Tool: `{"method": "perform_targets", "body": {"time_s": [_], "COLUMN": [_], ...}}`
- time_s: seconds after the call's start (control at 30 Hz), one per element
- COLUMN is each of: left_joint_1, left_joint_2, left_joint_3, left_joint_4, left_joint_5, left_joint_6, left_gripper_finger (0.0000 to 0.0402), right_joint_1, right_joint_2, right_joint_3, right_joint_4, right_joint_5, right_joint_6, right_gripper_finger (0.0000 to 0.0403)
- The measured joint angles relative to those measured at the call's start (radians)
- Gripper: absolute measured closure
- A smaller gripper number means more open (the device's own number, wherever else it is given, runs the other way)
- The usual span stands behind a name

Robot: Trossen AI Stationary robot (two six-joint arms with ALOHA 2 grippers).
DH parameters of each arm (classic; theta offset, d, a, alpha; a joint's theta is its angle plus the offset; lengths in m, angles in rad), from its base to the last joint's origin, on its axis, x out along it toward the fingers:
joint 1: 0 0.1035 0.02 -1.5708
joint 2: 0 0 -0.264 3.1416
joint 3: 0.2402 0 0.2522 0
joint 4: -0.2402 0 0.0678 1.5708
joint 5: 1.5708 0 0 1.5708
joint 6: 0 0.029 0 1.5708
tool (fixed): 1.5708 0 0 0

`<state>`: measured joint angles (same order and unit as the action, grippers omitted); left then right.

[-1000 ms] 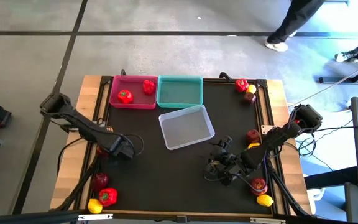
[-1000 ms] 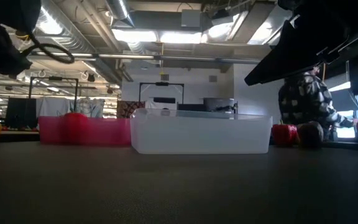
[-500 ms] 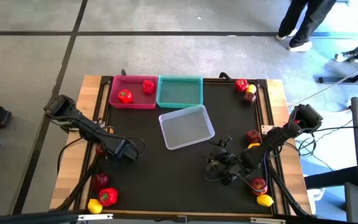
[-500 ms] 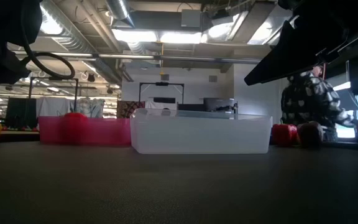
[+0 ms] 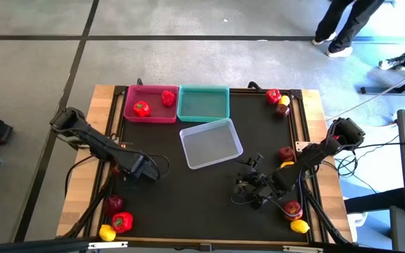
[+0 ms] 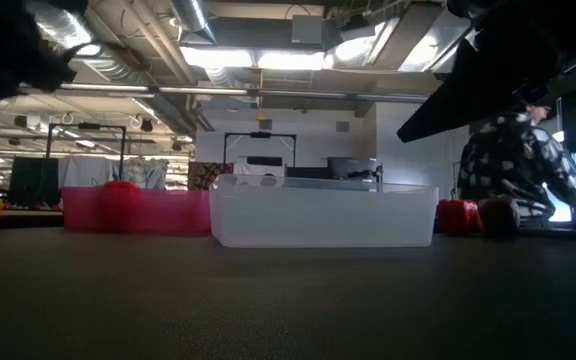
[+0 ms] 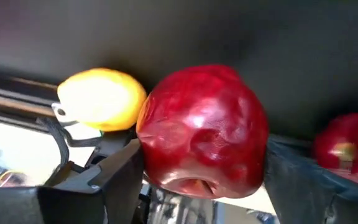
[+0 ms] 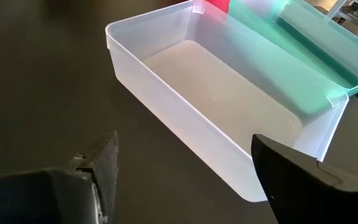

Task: Sort produce into baskets
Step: Put the dark red apple into the transparent bin

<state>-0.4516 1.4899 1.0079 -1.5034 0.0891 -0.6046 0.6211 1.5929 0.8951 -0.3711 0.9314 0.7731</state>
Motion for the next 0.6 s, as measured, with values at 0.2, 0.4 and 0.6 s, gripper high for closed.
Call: {"method": "perform_targets", "body": {"time_s": [0.2, 0.4, 0.6], "left_joint_1": [0.033, 0.092, 0.163], "left_joint_2": [0.0, 0.001, 0.051], "left_joint_3": [0.165, 0.329, 0.44], "left_joint_4": [-0.006, 0.002, 0.035], "left_joint_5": [-0.069, -0.185, -0.261], "left_joint_6": [-0.016, -0.02, 0.051], "left_gripper_finger": [0.0119, 0.0118, 0.0117], "right_joint_1": [0.0, 0.0, 0.0], "right_joint_2": [0.0, 0.0, -0.001], "right_joint_3": [0.0, 0.0, 0.001], "right_joint_4": [0.001, 0.004, 0.0], "right_joint_5": [-0.001, -0.017, -0.019], "right_joint_6": [-0.004, -0.005, -0.02], "right_gripper_finger": [0.0111, 0.0111, 0.0111]}}
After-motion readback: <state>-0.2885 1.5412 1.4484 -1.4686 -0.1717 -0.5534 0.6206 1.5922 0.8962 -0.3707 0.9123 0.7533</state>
